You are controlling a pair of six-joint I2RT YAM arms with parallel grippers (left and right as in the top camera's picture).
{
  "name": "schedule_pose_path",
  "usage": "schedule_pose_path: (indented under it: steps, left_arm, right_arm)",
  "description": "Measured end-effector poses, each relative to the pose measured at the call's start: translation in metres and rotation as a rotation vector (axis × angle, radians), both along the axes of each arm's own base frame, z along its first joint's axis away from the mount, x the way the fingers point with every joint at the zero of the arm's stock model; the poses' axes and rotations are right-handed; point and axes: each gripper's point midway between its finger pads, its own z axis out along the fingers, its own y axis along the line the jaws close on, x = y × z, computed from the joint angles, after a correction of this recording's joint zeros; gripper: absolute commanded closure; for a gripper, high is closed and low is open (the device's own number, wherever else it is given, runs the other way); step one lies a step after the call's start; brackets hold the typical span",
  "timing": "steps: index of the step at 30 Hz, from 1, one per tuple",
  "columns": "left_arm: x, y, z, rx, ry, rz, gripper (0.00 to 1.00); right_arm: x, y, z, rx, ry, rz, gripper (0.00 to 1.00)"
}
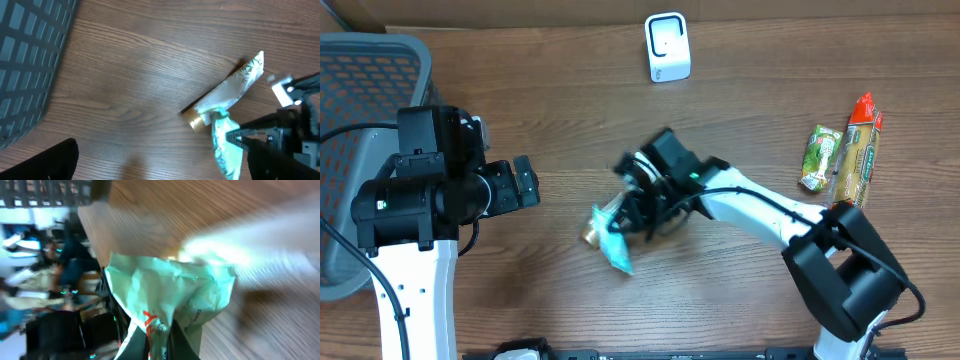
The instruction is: Scan the item barcode
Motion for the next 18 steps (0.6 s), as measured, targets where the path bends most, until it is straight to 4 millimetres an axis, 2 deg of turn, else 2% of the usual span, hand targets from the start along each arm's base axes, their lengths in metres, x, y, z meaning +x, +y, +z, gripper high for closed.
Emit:
schedule_pose_path:
  steps: [3, 5, 10, 15, 18]
  left_arm:
    - [0.000, 0.000, 0.000, 0.000, 0.000, 0.000, 0.00]
    - [0.000, 0.000, 0.000, 0.000, 0.000, 0.000, 0.01]
    - [0.000, 0.000, 0.000, 0.000, 0.000, 0.000, 0.01]
    - [0.000, 0.000, 0.000, 0.000, 0.000, 0.000, 0.01]
    - [0.000, 0.000, 0.000, 0.000, 0.000, 0.000, 0.00]
  right_arm:
    - [-0.015, -0.025, -0.025, -0.012, 0.112, -0.022, 0.96]
    - [-0.019, -0.037, -0.034, -0.023, 0.164, -0.039, 0.96]
    - [-0.010, -0.063, -0.041, -0.057, 0.237, -0.113, 0.95]
    - [-0.009, -0.093, -0.054, -0.183, 0.314, -0.196, 0.87]
    - [-0.012, -0.105, -0.056, -0.244, 0.336, -0.224, 0.76]
